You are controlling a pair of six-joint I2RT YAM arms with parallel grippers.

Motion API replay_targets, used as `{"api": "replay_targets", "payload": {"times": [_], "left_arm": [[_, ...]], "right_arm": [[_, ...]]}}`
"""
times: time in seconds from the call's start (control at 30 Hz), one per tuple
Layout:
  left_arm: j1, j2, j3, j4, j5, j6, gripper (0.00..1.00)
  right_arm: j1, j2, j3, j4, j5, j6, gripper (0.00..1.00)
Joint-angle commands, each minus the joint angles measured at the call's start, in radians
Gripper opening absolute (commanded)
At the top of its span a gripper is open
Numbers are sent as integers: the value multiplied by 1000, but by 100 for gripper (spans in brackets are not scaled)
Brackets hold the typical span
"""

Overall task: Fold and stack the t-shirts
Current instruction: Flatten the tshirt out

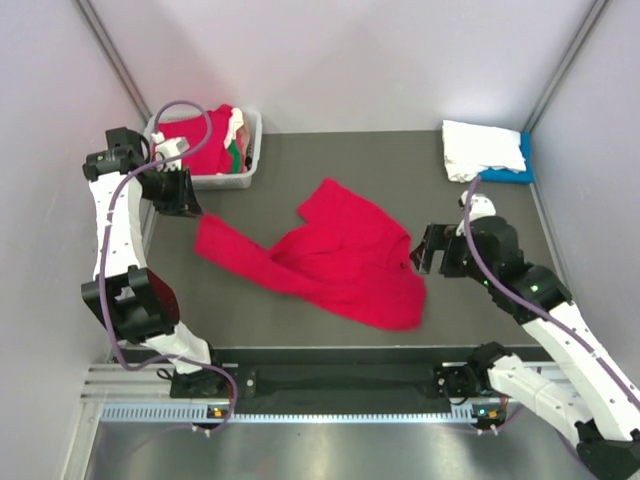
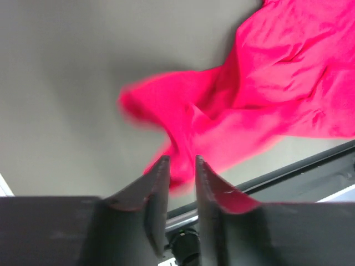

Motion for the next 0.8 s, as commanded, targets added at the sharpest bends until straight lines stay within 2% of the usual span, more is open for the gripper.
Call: {"api": "replay_targets", "payload": {"times": [0.0,0.1,0.17,0.33,0.5,0.57,0.77], "left_arm": [[22,13,56,-32,44,14,36],[28,33,106,-46,76,-6,55],[28,44,132,-48,96,-19,62],[28,41,134,-32,114,-39,63],[31,19,42,27,140,-71,63],[31,24,-7,37,147,-69,63],[31,5,-88,61,82,-36,60]], "right_arm": [[30,24,8,-52,-11,25,100],[31,71,31,-9,42,-9,100],[31,131,62,19,65,-32,100],[30,290,71,209,68,-76,100],[37,597,88,390,32,-90,100],[47,750,166,407,13,-107,100],[50,1049,473,380,14,-171,100]]}}
